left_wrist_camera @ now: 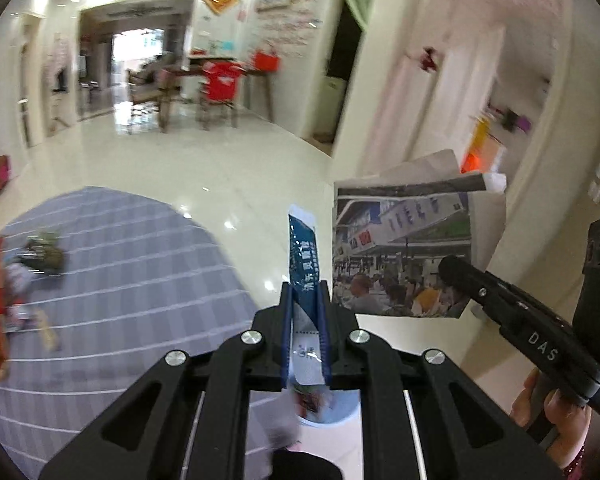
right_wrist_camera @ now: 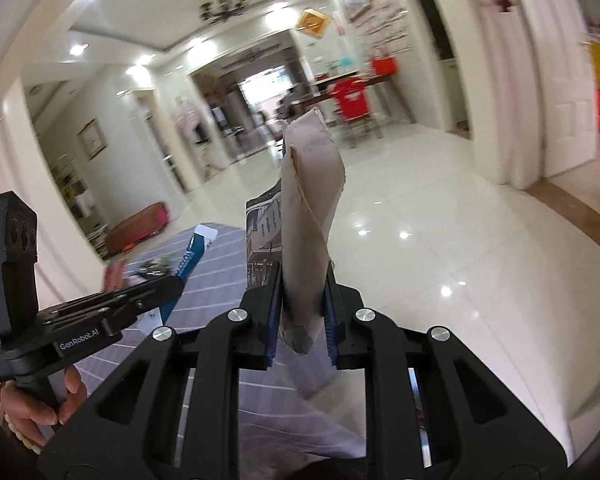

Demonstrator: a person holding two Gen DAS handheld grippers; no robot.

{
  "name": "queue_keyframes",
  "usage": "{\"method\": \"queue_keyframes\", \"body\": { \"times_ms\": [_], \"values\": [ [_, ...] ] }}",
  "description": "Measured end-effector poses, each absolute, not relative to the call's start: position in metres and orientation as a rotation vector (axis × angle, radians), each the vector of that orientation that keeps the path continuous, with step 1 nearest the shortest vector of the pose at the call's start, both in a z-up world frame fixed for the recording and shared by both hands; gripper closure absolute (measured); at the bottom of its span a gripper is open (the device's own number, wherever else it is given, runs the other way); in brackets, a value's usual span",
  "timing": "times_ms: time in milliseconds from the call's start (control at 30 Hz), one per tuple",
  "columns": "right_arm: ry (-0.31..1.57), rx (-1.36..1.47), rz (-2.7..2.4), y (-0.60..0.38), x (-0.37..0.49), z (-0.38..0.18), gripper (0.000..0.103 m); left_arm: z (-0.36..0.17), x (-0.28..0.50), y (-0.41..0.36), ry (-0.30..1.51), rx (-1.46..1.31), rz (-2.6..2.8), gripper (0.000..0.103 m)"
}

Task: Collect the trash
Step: 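Carry newspaper and blue wrapper over the blue bucket and open both tools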

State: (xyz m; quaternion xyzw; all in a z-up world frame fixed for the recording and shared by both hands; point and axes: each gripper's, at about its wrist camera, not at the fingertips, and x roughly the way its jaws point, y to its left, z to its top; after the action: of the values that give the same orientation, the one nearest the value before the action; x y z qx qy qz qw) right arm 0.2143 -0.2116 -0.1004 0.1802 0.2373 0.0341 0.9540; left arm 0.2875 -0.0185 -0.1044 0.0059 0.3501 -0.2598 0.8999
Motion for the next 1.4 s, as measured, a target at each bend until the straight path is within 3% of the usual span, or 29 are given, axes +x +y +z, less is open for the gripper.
{"method": "queue_keyframes", "body": {
  "times_ms": [533,600,633,667,1400],
  "values": [
    [0.535,0.447,-0.234,-0.319,0.158,-0.179,0.085,-0.210,0.326,-0.154,0.947,0.121,-0.703,0.088],
    [0.543,0.455,-0.255,-0.326,0.155,-0.186,0.084,-0.221,0.335,-0.159,0.987,0.105,-0.704,0.067],
    [0.551,0.452,-0.267,-0.329,0.154,-0.190,0.084,-0.227,0.340,-0.161,1.001,0.097,-0.693,0.042],
    [0.557,0.450,-0.275,-0.326,0.156,-0.191,0.084,-0.230,0.341,-0.161,1.002,0.091,-0.683,0.032],
    [0.629,0.462,-0.226,-0.317,0.185,-0.218,0.084,-0.232,0.329,-0.148,0.967,0.156,-0.603,0.032]
  ]
}}
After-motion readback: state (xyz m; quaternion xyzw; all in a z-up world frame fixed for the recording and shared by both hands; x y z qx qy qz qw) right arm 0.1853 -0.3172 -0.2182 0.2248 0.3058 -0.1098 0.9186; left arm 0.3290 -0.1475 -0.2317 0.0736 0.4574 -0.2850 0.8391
